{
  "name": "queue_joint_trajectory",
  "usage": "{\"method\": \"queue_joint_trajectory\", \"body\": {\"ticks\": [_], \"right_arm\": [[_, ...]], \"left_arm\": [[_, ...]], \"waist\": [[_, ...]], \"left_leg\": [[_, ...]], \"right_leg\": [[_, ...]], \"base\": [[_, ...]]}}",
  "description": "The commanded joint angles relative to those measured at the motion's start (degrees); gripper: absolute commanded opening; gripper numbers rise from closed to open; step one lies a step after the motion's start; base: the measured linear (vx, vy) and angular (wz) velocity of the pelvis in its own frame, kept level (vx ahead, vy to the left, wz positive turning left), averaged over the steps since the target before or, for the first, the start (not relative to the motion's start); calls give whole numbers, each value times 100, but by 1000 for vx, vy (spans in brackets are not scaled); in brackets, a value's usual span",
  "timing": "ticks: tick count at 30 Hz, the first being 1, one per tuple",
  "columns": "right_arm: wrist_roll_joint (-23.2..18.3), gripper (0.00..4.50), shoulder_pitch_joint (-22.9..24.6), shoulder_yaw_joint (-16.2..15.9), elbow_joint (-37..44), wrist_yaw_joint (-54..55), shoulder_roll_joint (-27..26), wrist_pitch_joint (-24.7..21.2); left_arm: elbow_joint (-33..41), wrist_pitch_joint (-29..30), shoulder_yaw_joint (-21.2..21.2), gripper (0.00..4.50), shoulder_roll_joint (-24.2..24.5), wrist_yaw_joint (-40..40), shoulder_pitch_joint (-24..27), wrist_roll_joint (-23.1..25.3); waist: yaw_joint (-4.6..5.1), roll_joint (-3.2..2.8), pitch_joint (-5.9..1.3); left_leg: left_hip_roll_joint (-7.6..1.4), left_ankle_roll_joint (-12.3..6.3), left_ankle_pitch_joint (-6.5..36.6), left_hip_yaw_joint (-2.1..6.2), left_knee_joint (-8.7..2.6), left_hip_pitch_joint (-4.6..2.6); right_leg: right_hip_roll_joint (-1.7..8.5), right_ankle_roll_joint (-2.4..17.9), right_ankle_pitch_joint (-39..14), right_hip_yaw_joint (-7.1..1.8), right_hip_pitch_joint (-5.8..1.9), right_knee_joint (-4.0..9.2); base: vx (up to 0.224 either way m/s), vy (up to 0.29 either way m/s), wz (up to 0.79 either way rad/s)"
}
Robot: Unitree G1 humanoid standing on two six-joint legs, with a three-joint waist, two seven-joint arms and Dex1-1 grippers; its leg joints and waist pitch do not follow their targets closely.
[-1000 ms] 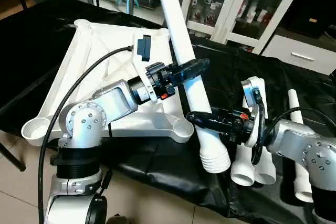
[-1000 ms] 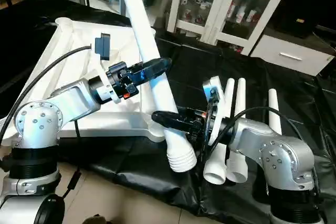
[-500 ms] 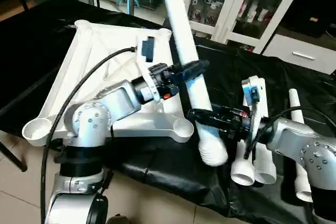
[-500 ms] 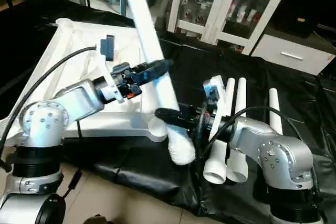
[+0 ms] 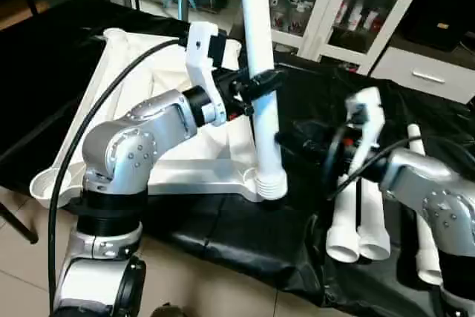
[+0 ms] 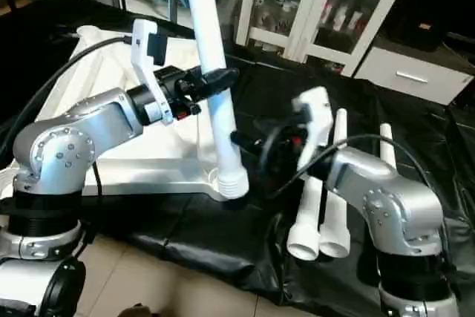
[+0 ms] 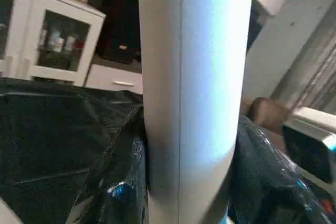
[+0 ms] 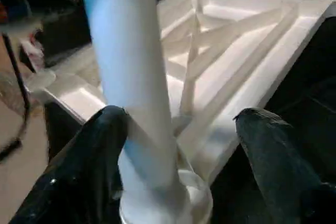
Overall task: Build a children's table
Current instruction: Pick table leg
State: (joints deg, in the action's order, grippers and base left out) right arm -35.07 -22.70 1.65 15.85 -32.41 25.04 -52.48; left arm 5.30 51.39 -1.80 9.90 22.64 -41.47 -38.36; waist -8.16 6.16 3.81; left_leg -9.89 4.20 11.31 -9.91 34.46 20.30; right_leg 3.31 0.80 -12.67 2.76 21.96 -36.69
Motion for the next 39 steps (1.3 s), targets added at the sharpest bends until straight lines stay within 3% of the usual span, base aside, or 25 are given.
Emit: {"method": "queue_joint_trajectory", "body": {"ticks": [1,5,9,14,27,33,34,38,39], "right_arm": [[172,362,-73,-108,142,156,78,-132],[44,362,-200,-147,228,299,-82,-420],[75,362,-250,-277,199,393,-109,-573],[203,362,-243,-490,79,524,-196,-796],[190,362,-313,-693,-14,513,-336,-889],[210,362,-319,-718,-21,491,-316,-910],[212,335,-319,-715,-23,493,-322,-918],[214,322,-326,-715,-25,498,-342,-938],[214,293,-326,-715,-25,498,-342,-938]], "left_arm": [[135,16,174,177,-46,-8,-151,-5],[148,10,231,177,-57,22,-116,46],[179,27,251,177,-49,82,-105,67],[257,38,312,177,-34,171,-95,69],[420,68,440,177,-19,348,-42,73],[515,83,519,177,43,423,19,58],[540,91,541,177,57,462,25,45],[575,99,580,177,75,533,28,40],[575,99,580,177,75,533,28,40]], "waist": [[12,-138,-394],[15,-134,-391],[17,-128,-401],[11,-133,-399],[12,-92,-391],[9,-105,-389],[11,-98,-390],[11,-100,-390],[8,-103,-391]], "left_leg": [[-302,305,207,127,-384,-67],[-306,332,320,126,-389,-65],[-299,341,186,126,-381,-59],[-305,358,225,127,-386,-65],[-302,402,245,123,-392,-53],[-303,416,250,120,-392,-58],[-303,415,253,119,-391,-57],[-298,416,249,118,-390,-56],[-301,414,241,118,-387,-58]], "right_leg": [[468,892,248,-295,-314,375],[471,898,156,-296,-302,376],[464,920,388,-297,-312,353],[476,903,316,-297,-309,358],[478,802,216,-305,-311,362],[478,798,204,-304,-304,360],[476,793,200,-304,-307,359],[475,767,162,-306,-305,362],[475,776,189,-305,-300,359]], "base": [[0,0,0],[0,0,0],[0,0,0],[0,0,0],[0,0,0],[0,0,0],[0,0,0],[0,0,0],[0,0,0]]}}
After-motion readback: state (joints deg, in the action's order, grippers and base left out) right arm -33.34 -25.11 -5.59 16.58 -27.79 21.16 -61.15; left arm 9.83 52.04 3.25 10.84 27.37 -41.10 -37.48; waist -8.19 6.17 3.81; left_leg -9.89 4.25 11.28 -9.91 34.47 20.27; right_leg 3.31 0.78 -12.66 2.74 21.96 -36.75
